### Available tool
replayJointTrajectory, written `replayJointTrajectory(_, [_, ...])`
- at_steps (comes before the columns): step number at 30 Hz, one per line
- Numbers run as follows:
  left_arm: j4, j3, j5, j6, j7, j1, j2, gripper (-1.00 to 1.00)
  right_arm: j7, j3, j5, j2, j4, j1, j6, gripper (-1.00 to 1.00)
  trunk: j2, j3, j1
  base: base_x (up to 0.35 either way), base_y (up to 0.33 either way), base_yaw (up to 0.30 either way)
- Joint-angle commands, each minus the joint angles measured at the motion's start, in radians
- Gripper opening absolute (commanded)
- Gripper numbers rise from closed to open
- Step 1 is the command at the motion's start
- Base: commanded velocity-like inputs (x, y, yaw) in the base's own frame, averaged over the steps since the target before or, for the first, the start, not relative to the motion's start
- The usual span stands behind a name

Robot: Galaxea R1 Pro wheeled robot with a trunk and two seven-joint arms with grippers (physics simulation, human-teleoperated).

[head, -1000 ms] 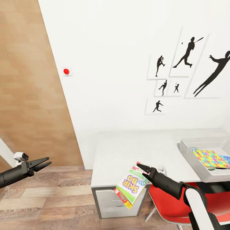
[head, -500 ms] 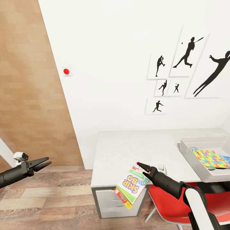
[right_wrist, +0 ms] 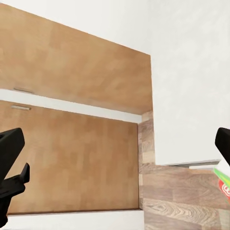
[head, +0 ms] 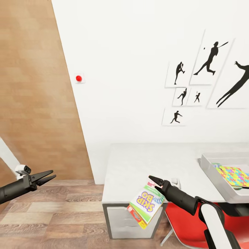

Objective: Put all the toys in the child's room - the three board games (two on the bed and one on the table), the two jigsaw puzzles on the table, and the tennis ball on the table - inside the toy box on the table in the child's room.

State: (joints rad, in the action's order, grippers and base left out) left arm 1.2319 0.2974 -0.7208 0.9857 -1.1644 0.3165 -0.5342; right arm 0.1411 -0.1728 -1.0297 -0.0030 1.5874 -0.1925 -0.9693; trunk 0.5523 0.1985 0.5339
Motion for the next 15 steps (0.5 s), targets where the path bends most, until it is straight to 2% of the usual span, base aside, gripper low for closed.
replayJointTrajectory(1, [0.000,-0.002,-0.002,0.006,-0.001,0.001,0.000,1.00,0.010,-0.002,0.010,0.000,0.000,-0.001,-0.005,1.00,0.009,0.003,0.004,0.000,0.000,0.131])
replayJointTrajectory(6, [0.000,-0.008,0.000,0.005,-0.001,0.001,0.001,1.00,0.010,-0.003,0.010,0.000,0.000,-0.001,-0.005,1.00,0.044,0.012,0.023,0.000,0.000,0.128])
replayJointTrajectory(12, [0.000,-0.012,0.006,0.005,0.000,0.001,0.001,1.00,0.011,-0.003,0.010,-0.001,-0.001,-0.001,-0.005,1.00,0.086,0.027,0.046,0.000,0.000,0.041])
replayJointTrajectory(15, [0.000,-0.012,0.007,0.005,0.000,0.001,0.001,1.00,0.010,-0.004,0.010,0.000,-0.001,-0.001,-0.005,1.00,0.086,0.027,0.046,0.000,0.000,0.007])
